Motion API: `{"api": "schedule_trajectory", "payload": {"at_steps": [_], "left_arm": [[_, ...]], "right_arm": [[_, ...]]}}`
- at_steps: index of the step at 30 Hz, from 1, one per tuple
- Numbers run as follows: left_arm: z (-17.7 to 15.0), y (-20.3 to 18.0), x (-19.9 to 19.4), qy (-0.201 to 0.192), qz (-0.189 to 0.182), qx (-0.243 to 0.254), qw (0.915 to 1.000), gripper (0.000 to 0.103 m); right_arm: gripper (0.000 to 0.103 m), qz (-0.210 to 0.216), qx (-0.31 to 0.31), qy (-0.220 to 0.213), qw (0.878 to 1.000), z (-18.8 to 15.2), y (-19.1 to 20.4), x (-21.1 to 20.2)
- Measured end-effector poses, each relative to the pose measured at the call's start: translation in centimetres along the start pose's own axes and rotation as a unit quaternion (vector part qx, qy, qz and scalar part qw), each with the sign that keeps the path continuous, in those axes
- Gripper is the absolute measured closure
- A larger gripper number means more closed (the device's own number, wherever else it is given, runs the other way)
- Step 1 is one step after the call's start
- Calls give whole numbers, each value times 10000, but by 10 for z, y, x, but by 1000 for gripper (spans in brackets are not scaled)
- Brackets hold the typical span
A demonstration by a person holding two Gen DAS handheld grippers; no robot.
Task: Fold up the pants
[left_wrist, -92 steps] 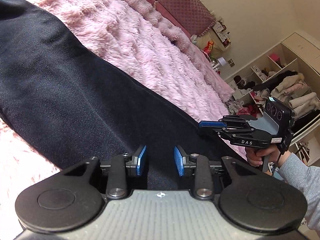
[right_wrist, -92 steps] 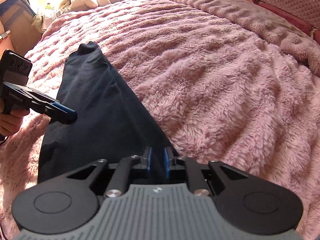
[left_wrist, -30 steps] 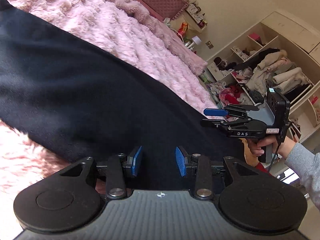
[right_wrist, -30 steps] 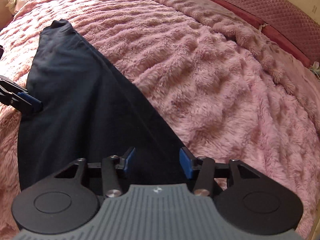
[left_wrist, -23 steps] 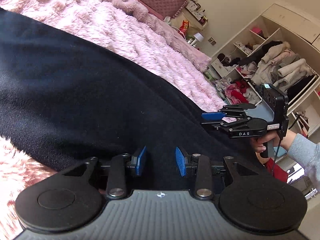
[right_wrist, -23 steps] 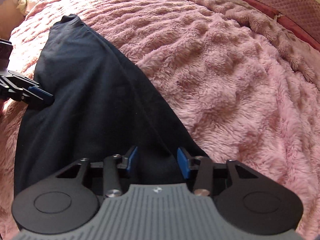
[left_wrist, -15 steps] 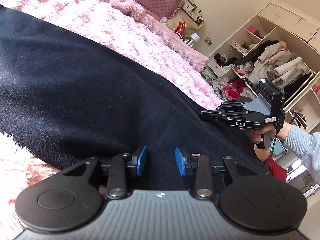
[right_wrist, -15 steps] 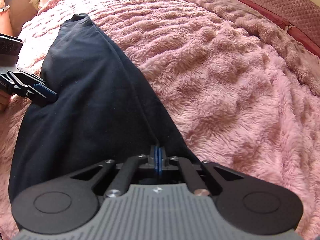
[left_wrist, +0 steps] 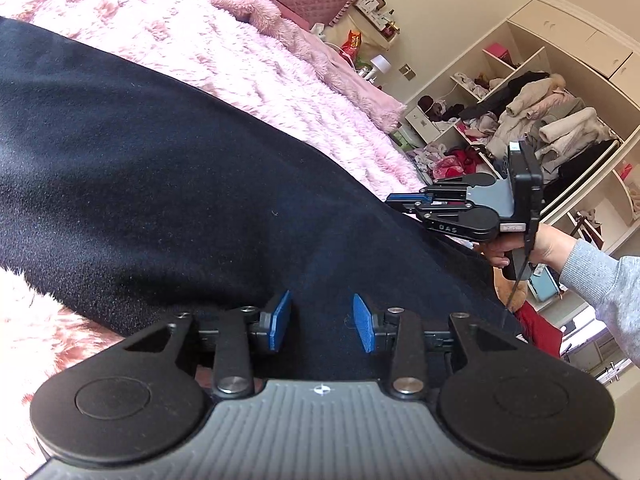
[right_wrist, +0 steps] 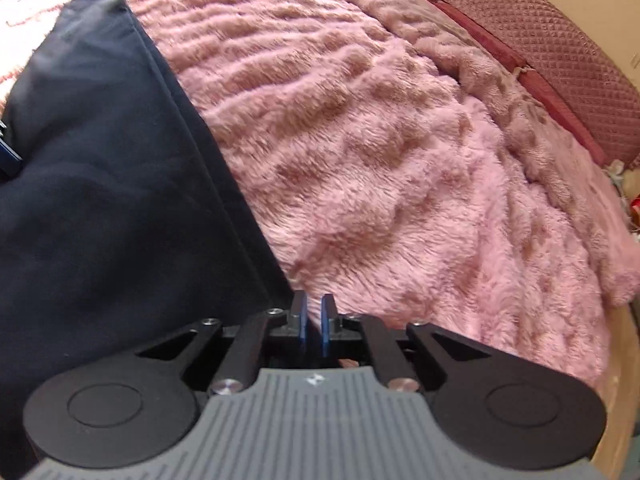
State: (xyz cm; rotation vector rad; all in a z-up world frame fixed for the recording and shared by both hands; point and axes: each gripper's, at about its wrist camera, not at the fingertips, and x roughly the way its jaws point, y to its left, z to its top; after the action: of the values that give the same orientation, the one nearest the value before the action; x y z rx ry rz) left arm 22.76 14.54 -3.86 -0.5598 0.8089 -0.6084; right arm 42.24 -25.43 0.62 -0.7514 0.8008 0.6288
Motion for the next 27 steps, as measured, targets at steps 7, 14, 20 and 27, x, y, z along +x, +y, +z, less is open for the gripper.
{"api": "schedule_trajectory", "payload": {"at_steps": [7, 14, 20, 27], "left_arm": [[-2, -25, -4, 59, -11, 229, 9997, 57], [-17, -52, 7, 195, -144, 378, 9990, 57], [-20, -79, 38, 161, -75, 314, 9993, 57], [-23, -102, 56, 91, 393, 637, 9972, 57]], "right_arm": [[88, -582, 1001, -106, 9932, -44, -43, -40], [68, -444, 1104, 72, 9929, -101, -56, -89], [67, -90, 1230, 374, 9917, -131, -67, -89], [62, 710, 1409, 500, 9862, -148, -87, -67]]}}
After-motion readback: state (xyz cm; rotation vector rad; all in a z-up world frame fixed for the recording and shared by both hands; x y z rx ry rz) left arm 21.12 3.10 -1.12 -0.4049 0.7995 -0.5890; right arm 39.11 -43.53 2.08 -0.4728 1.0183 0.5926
